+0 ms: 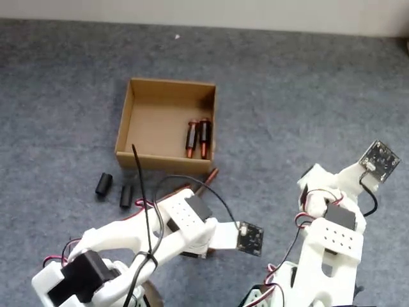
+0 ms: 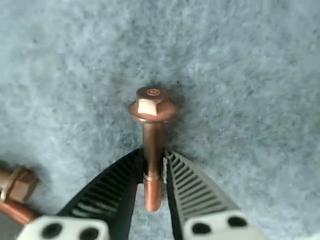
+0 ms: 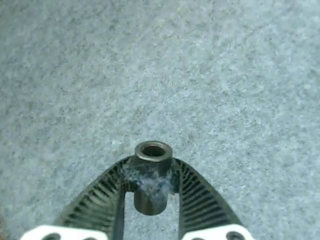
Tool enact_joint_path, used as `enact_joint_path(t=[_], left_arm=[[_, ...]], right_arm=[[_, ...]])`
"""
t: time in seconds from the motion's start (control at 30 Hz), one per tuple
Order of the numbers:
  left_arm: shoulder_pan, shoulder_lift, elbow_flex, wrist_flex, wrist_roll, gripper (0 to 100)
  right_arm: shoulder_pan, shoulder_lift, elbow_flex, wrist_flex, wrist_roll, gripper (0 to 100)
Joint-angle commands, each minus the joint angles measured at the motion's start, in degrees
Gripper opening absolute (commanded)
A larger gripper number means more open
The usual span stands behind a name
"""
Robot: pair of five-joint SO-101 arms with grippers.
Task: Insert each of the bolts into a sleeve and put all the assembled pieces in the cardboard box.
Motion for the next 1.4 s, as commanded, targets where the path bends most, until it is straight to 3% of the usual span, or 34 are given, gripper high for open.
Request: enact_joint_path(t=[0.0, 0.13, 0.43, 0.57, 0.8, 0.87, 1.03, 1.37], left_arm=[[0.04, -0.04, -2.77, -3.78, 4.31, 1], [-0.31, -1.63, -2.86, -1.93, 5.98, 1], [-0.40, -24.48, -2.42, 10.55, 11.96, 1], [-3.56, -27.65, -2.33, 13.01, 12.31, 1], [-15.08, -27.56, 3.38, 10.55, 12.84, 1], [-15.34, -27.56, 6.20, 9.58, 14.51, 3], [-15.78, -27.65, 10.77, 6.95, 19.96, 23], [-15.25, -27.56, 11.12, 1.85, 21.80, 21]], right_arm=[[0.22, -1.71, -0.40, -1.19, -0.26, 0.4], [0.22, -1.71, -0.31, -1.19, -0.26, 0.4], [-1.19, -1.71, -0.31, -1.19, -0.18, 0.4], [-1.19, -1.71, -0.31, -1.19, -0.18, 0.4], [-1.36, -1.71, -0.31, -1.19, -0.09, 0.4], [-2.24, -1.71, -0.31, -1.19, -0.09, 0.4], [-4.00, -1.71, -0.31, -1.19, -0.09, 0.4], [-4.00, -1.71, -0.22, -1.19, -0.09, 0.4]])
